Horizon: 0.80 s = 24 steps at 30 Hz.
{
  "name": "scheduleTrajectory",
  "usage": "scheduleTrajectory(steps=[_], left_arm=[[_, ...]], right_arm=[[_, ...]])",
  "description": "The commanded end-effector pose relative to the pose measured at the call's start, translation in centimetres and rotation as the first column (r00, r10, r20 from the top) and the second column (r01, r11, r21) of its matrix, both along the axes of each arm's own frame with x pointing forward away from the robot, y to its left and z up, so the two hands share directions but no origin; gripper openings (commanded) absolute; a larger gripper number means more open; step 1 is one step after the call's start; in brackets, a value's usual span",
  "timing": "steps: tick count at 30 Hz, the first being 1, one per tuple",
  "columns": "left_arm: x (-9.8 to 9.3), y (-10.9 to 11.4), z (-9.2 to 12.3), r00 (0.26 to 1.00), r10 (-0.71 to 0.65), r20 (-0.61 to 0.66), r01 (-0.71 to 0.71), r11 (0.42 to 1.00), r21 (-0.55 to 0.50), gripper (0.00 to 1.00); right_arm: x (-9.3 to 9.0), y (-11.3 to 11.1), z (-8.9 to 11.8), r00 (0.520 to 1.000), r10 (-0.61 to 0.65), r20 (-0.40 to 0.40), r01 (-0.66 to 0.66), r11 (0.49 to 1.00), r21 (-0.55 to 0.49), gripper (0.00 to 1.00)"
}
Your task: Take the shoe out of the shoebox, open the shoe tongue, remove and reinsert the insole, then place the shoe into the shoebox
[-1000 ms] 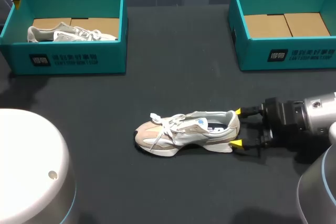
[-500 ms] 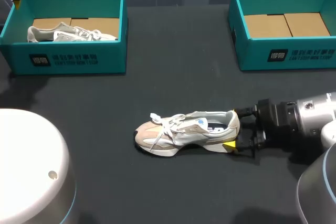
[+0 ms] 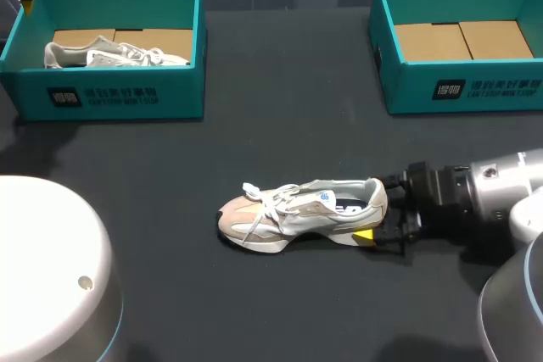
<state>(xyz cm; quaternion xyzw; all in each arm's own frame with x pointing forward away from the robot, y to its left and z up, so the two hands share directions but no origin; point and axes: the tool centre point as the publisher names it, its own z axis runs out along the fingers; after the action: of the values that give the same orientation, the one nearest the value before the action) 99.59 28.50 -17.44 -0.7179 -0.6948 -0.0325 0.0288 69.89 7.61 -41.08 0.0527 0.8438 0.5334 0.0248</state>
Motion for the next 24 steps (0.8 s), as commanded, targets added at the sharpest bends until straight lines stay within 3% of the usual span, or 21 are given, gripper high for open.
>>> scheduleTrajectory(steps=[1, 14, 24], left_arm=[[-0.05, 0.02, 0.0, 1.0, -0.001, 0.001, 0.001, 1.0, 0.002, 1.0], [-0.05, 0.02, 0.0, 1.0, -0.001, 0.001, 0.001, 1.0, 0.002, 1.0], [-0.05, 0.02, 0.0, 1.0, -0.001, 0.001, 0.001, 1.0, 0.002, 1.0]], right_arm=[[0.18, 0.4, -0.31, 1.0, 0.003, 0.004, -0.003, 1.0, 0.004, 1.0], [-0.05, 0.97, 0.06, 0.998, 0.013, 0.057, -0.014, 1.0, 0.016, 1.0], [0.3, 1.25, 0.1, 0.999, 0.017, 0.049, -0.018, 1.0, 0.019, 1.0]])
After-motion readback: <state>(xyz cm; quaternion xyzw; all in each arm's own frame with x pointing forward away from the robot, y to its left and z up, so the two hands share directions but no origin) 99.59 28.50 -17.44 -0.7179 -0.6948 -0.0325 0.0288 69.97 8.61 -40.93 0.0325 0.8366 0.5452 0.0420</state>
